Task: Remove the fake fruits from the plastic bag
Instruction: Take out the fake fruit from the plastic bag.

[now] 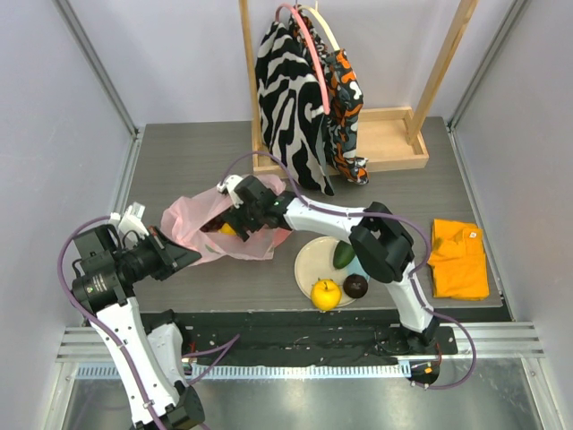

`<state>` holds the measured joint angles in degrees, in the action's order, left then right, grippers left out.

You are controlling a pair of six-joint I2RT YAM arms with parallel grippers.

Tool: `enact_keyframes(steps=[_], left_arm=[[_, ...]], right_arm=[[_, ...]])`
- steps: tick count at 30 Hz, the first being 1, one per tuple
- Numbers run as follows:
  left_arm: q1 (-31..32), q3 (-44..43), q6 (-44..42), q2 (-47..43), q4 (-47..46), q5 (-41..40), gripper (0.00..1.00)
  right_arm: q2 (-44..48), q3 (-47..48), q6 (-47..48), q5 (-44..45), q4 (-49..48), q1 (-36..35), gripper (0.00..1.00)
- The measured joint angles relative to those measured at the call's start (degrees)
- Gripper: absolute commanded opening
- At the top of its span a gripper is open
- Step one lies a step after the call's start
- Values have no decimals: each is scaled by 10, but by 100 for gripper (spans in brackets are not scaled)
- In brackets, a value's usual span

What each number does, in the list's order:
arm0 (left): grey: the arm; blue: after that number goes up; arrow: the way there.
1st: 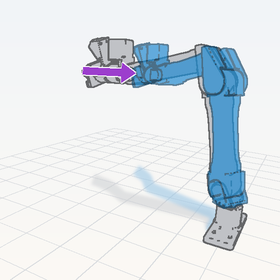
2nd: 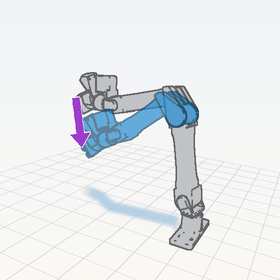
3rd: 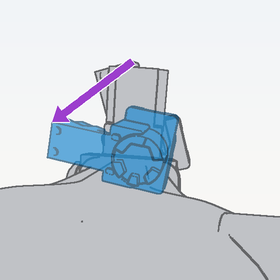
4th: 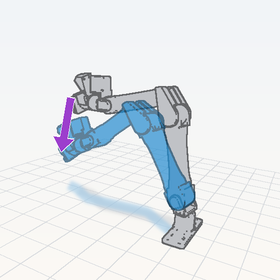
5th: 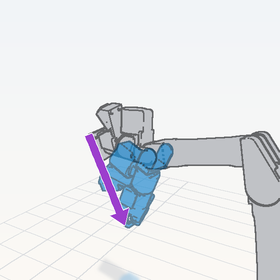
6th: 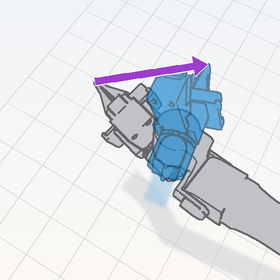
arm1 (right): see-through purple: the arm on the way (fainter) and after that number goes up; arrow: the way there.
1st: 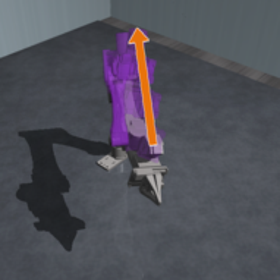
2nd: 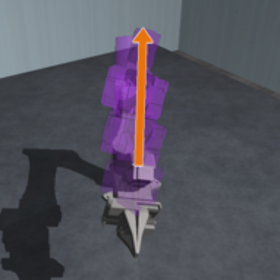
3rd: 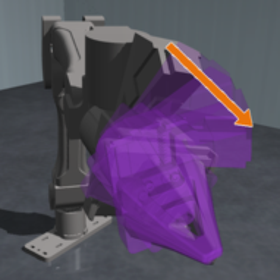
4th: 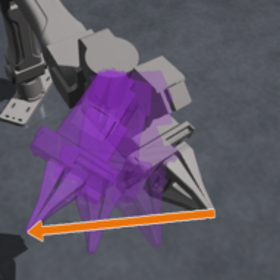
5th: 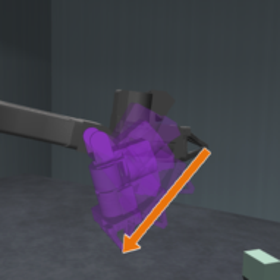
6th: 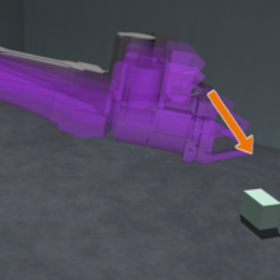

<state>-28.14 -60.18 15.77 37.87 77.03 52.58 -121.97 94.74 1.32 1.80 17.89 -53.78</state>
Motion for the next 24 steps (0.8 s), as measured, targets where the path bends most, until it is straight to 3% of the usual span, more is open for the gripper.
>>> enact_keyframes(steps=[9, 17, 24], left_arm=[[0, 9, -13, 1, 0, 6, 0], [0, 10, -15, 7, 0, 10, 0], [0, 13, -11, 7, 0, 10, 0]], right_arm=[[-24, 48, 1, 31, -7, 0, 84], [-69, 80, 25, 36, -17, 0, 45], [-6, 44, 49, -5, -4, 16, 30]])
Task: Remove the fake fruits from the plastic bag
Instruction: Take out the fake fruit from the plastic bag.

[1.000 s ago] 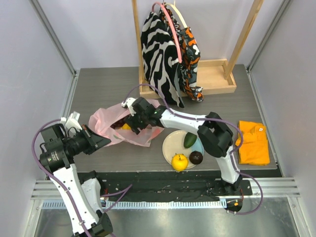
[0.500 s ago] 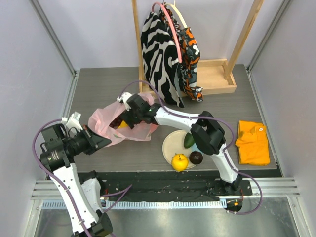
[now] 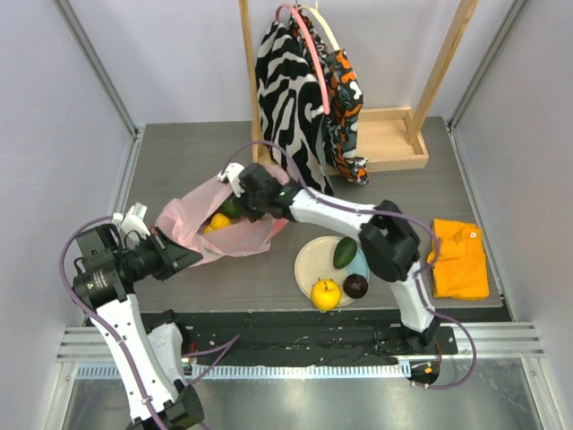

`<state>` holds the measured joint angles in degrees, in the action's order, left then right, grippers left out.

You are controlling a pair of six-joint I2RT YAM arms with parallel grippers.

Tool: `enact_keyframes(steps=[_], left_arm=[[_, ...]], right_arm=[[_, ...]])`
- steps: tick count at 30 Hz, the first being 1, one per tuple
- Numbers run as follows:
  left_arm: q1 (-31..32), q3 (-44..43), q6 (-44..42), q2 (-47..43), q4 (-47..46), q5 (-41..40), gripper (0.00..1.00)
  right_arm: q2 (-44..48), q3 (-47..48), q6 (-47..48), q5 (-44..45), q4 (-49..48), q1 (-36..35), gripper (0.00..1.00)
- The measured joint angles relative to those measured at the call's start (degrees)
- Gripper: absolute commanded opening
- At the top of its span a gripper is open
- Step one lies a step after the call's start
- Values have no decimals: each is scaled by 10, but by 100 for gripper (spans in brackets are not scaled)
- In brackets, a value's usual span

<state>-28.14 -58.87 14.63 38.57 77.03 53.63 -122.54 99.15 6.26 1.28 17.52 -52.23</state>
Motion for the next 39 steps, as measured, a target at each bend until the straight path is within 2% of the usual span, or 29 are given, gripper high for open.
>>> enact_keyframes(steps=[4, 8, 11, 14, 18, 21, 23, 31, 34, 39], left_arm=[[0, 8, 4, 0, 0, 2, 0], [0, 18, 9, 0, 0, 6, 0], [0, 27, 12, 2, 0, 9, 0], [0, 27, 12, 3, 0, 10, 0], [0, 27, 9, 3, 0, 13, 0], [0, 26, 3, 3, 0, 13, 0], [0, 23, -2, 3, 0, 12, 0], [0, 15, -20, 0, 0, 8, 0], [-1, 15, -21, 0, 0, 8, 0], [-6, 15, -21, 2, 0, 8, 0]], right_arm=[[120, -57, 7, -35, 17, 9, 28], [232, -102, 4, -68, 7, 10, 38], [254, -131, -12, -93, -13, 8, 42], [219, -140, -27, -104, -19, 0, 43], [124, -123, -47, -97, -20, -10, 44], [50, -78, -65, -84, -16, -13, 58], [11, -41, -80, -78, -16, -15, 62], [-24, 53, -120, -76, -27, -21, 73], [-30, 74, -131, -75, -38, -25, 83], [-79, 111, -149, -54, -46, -40, 87]])
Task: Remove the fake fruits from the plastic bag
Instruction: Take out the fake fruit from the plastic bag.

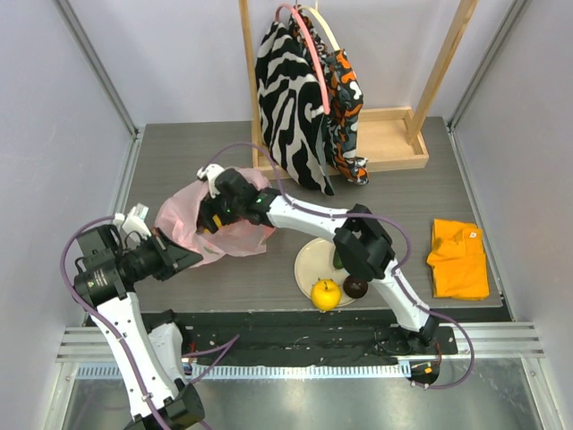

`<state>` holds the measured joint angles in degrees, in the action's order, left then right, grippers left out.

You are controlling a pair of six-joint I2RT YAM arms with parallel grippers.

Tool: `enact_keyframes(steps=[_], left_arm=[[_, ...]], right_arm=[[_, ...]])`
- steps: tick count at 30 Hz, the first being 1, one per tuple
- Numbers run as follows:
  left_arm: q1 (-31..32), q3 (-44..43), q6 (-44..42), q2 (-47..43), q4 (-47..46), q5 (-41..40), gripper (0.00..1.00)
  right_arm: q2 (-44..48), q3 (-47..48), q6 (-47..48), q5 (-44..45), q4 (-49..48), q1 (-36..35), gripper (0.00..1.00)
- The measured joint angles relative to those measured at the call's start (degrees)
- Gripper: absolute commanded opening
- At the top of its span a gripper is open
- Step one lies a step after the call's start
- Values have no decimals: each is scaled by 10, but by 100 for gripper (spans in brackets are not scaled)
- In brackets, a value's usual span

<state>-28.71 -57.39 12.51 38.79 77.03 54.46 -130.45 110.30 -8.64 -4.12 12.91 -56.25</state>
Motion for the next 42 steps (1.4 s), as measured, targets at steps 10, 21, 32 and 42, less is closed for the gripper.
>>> enact_keyframes(steps=[10, 21, 32, 42], left_arm=[[-7, 0, 0, 7, 0, 0, 0], [-10, 9, 7, 7, 0, 0, 0], [-10, -3, 17, 75, -32, 3, 0], [-10, -28, 44, 85, -88, 13, 0]], right_arm=[[-70, 12, -6, 65, 35, -22, 71], [-38, -5, 28, 38, 28, -14, 32], [284, -203, 110, -141, 21, 26, 33], [297, -279, 103, -140, 19, 39, 39]])
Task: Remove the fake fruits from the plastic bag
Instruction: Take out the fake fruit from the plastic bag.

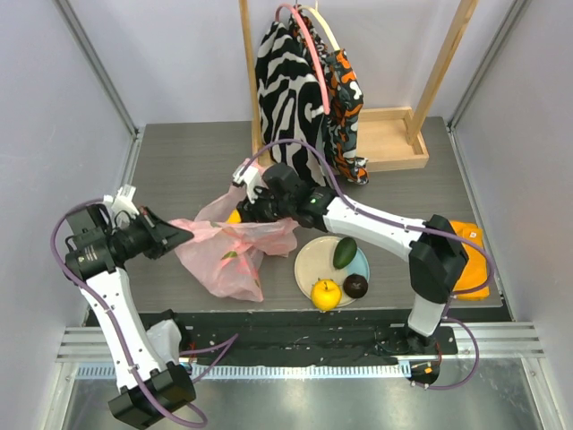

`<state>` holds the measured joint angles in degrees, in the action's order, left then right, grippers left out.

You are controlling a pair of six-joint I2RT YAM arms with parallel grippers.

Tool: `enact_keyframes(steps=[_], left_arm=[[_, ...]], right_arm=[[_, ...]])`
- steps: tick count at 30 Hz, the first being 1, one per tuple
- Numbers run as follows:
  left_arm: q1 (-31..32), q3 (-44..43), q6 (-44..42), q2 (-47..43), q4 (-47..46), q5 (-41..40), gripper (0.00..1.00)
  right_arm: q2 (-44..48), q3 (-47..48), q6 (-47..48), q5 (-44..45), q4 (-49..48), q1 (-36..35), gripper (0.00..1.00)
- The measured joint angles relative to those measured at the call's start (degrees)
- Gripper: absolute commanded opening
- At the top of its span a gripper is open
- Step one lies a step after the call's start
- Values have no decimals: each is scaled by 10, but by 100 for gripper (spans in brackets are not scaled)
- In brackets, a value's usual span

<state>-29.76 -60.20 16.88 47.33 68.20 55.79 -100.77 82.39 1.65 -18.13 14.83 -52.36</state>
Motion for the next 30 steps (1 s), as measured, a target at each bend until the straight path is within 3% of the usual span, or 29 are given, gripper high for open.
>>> enact_keyframes(steps=[7, 12, 14, 16, 22, 30], left_arm=[[0, -29, 46, -15, -60, 31, 0], [0, -35, 71, -19, -99, 52, 0], [0, -35, 71, -19, -101, 53, 0], [0, -40, 64, -19, -101, 49, 0], [0, -42, 47, -21, -92, 23, 0], [0, -36, 49, -19, -92, 6, 0]], right_arm=[[-74, 98, -26, 26, -5, 39, 47], [-95, 134, -144, -27, -72, 99, 49], [-95, 124, -197, -62, -107, 122, 57], [-94, 102, -259, -105, -160, 141, 59], [-94, 50, -378, -217, -283, 154, 56], [-85, 34, -336, -310, -273, 149, 43]])
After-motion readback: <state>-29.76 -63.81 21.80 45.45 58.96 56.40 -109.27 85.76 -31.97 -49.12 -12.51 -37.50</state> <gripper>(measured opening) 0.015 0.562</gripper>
